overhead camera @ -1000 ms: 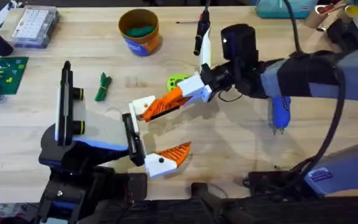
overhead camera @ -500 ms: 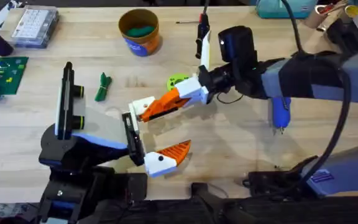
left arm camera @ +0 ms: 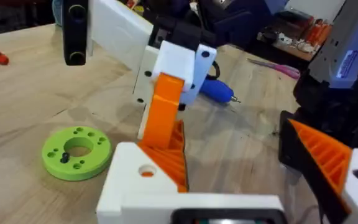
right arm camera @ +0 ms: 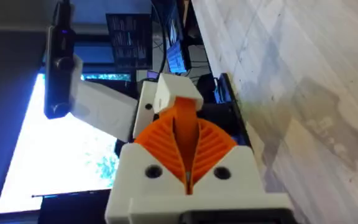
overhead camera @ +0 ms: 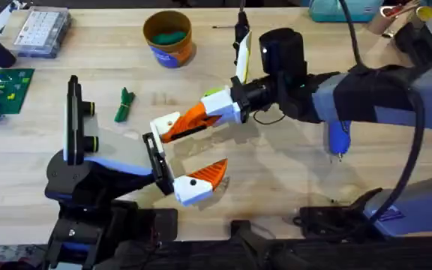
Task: Pick up the gripper from the table and insert it into the empty holder that is missing its gripper. Then pick up a screw, insert it into the mounting hole, and use the screwdriver to tighten it. Finally, clean up the table by picking up the vegetable and placing it into the bucket.
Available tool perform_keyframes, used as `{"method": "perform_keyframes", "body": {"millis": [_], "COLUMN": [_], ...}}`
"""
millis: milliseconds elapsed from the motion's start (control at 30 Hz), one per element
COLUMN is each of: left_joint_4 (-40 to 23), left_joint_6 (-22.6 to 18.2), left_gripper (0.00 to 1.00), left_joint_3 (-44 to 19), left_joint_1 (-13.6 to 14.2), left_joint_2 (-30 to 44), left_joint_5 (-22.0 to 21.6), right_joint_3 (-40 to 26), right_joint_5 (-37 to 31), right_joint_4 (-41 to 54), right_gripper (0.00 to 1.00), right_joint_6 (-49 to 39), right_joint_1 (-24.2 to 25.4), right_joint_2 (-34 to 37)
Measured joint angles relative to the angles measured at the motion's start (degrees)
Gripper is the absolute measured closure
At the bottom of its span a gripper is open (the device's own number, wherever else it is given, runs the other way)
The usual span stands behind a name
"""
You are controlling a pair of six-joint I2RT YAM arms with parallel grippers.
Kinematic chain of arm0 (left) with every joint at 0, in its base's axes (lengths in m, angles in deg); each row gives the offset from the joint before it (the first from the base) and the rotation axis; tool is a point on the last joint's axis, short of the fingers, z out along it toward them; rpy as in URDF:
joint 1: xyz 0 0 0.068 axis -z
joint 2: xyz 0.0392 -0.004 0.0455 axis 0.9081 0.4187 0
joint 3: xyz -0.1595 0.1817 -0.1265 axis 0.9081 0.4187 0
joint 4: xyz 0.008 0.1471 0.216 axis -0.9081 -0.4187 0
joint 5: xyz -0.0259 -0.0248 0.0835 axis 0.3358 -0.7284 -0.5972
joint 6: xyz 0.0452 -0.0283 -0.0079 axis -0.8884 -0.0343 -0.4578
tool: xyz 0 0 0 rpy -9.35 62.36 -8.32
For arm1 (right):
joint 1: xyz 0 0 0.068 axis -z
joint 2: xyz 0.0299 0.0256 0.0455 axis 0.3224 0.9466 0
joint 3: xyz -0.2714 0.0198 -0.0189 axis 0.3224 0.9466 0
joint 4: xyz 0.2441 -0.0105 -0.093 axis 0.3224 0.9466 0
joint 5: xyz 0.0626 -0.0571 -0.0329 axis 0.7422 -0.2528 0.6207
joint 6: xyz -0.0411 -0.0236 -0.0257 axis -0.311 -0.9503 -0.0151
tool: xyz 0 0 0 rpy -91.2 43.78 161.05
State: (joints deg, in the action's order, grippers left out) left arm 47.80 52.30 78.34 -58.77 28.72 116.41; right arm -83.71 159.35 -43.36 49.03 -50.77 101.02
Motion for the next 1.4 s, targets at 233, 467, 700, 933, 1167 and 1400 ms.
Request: {"method": "perform_keyframes", "body": {"millis": [233, 467, 700, 933, 1167, 1400], "left_joint_4": [0.02, 0.04, -0.05, -0.05, -0.07, -0.05], "left_joint_6": [0.18, 0.16, 0.18, 0.18, 0.15, -0.74], "left_gripper": [0.01, 0.014, 0.014, 0.014, 0.014, 0.014], "left_joint_3": [0.0, 0.0, -0.02, 0.0, -0.02, -0.02], "left_joint_1": [0.0, 0.01, 0.04, 0.04, 0.09, 0.22], "left_joint_2": [0.0, 0.0, 0.0, 0.0, 0.0, -0.02], "left_joint_5": [-0.26, -0.25, 0.5, 0.53, 0.9, 1.27], "right_joint_3": [0.0, 0.0, 0.0, -0.02, -0.02, -0.02], "right_joint_5": [-0.41, -1.15, -2.28, -2.2, -1.91, -2.54], "right_joint_4": [-0.09, 0.0, -0.11, 0.01, 1.45, 2.39], "right_gripper": [0.99, 0.832, 0.797, 0.796, 0.724, 0.487], "right_joint_6": [0.45, 0.79, 0.76, 0.71, 0.61, 0.36], "right_joint_1": [-0.07, -0.15, -0.64, -0.66, -0.37, -0.06], "right_joint_2": [-0.02, -0.02, 0.0, -0.02, -0.02, 0.1]}}
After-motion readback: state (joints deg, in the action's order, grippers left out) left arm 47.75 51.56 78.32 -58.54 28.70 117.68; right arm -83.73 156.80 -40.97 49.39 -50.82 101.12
